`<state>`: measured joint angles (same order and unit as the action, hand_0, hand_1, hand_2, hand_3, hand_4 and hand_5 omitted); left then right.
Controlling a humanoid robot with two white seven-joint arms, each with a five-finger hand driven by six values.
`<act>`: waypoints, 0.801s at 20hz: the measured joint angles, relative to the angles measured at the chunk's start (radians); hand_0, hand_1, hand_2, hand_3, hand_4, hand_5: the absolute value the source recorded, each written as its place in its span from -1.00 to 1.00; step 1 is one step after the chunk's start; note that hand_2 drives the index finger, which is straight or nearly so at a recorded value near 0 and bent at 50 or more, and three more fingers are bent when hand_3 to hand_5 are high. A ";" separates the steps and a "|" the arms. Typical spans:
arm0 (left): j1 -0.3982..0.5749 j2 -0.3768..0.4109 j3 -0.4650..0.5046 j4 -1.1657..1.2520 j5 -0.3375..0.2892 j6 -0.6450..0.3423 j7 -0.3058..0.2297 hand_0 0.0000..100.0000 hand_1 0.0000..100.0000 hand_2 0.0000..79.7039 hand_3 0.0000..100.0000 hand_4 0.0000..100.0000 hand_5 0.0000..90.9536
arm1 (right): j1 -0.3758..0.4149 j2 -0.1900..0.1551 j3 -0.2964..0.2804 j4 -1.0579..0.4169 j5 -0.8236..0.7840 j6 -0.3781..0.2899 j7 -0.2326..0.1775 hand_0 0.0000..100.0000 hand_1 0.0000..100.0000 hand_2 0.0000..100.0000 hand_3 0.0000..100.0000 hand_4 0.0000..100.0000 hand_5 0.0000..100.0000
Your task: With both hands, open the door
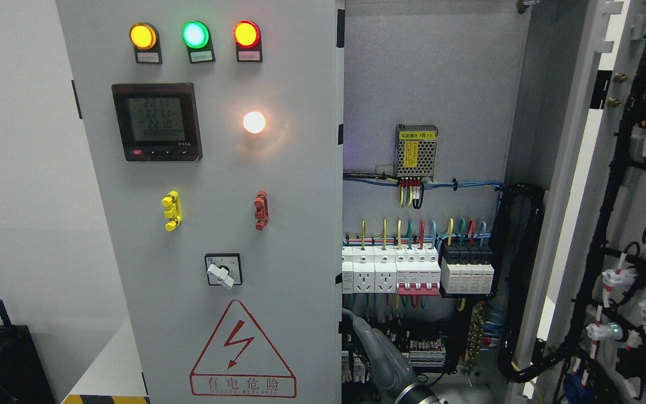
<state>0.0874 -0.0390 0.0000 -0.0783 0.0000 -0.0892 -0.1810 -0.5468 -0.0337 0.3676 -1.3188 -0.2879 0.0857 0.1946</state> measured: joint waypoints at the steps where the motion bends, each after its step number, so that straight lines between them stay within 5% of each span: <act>1: 0.000 0.000 0.000 0.000 0.000 0.000 0.000 -1.00 -1.00 -1.00 -1.00 -0.95 -1.00 | -0.002 -0.001 0.000 0.002 -0.003 0.000 0.001 -0.56 -1.00 -1.00 -1.00 -1.00 -1.00; 16: 0.000 0.000 0.000 0.000 0.000 0.000 0.000 -1.00 -1.00 -1.00 -1.00 -0.95 -1.00 | -0.021 -0.008 -0.003 0.018 -0.045 0.000 0.059 -0.56 -1.00 -1.00 -1.00 -1.00 -1.00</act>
<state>0.0874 -0.0390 0.0000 -0.0783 0.0000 -0.0892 -0.1810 -0.5677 -0.0413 0.3649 -1.3007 -0.3333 0.0859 0.2538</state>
